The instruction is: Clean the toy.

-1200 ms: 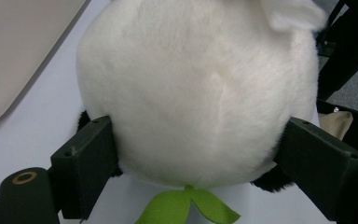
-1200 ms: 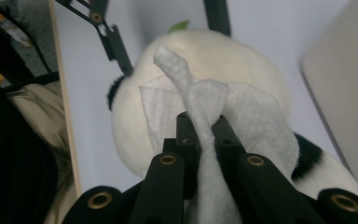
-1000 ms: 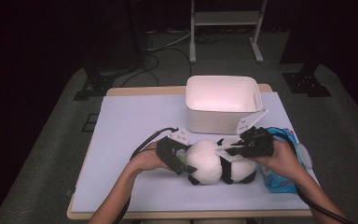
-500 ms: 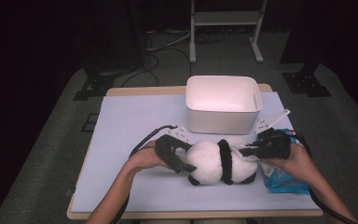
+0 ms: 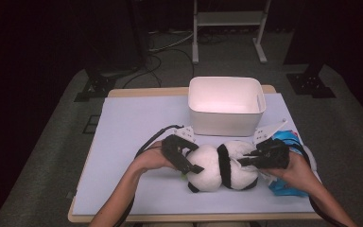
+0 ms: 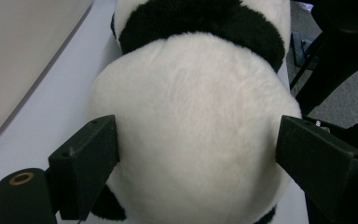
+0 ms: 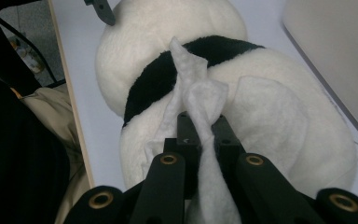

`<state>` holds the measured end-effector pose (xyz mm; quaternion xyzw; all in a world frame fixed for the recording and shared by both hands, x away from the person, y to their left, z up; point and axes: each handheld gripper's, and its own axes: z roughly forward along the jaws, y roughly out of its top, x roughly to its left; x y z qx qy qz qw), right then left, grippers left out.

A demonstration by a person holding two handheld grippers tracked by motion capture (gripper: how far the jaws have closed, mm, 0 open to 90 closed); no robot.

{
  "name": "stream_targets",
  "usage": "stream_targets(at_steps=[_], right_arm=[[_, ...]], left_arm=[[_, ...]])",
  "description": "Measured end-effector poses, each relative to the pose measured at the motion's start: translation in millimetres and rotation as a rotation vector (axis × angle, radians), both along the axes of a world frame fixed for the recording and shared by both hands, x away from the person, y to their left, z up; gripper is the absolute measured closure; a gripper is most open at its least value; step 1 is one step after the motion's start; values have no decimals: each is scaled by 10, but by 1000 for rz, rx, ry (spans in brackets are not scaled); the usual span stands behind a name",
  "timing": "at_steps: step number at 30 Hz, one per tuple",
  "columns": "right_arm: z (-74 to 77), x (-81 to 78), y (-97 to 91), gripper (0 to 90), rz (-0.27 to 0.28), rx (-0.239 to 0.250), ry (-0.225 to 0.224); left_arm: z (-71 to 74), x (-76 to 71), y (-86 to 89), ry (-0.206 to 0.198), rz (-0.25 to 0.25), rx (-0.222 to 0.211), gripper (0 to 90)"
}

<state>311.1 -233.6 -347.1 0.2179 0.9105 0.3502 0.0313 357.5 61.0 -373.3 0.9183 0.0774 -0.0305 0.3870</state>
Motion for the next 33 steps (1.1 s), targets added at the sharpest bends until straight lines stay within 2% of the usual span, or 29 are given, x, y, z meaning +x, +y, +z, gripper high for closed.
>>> stream_targets(at_steps=[6,12,20,24,28,33], right_arm=[[10,-35,12,845,4,6,-7],[134,-11,56,845,16,0,-39],[178,119,270,844,58,-14,-42],[173,200,364,844,75,-24,-38],[194,253,328,844,57,-23,-34],[208,253,170,842,21,-3,-29]], left_arm=[[-16,-35,-55,-19,-7,30,173],[-33,-50,-40,-22,4,21,206],[-47,-90,-21,-35,1,19,209],[-62,-92,1,-28,5,10,211],[-70,-92,15,-24,6,0,212],[-72,-100,26,-30,0,-3,214]])
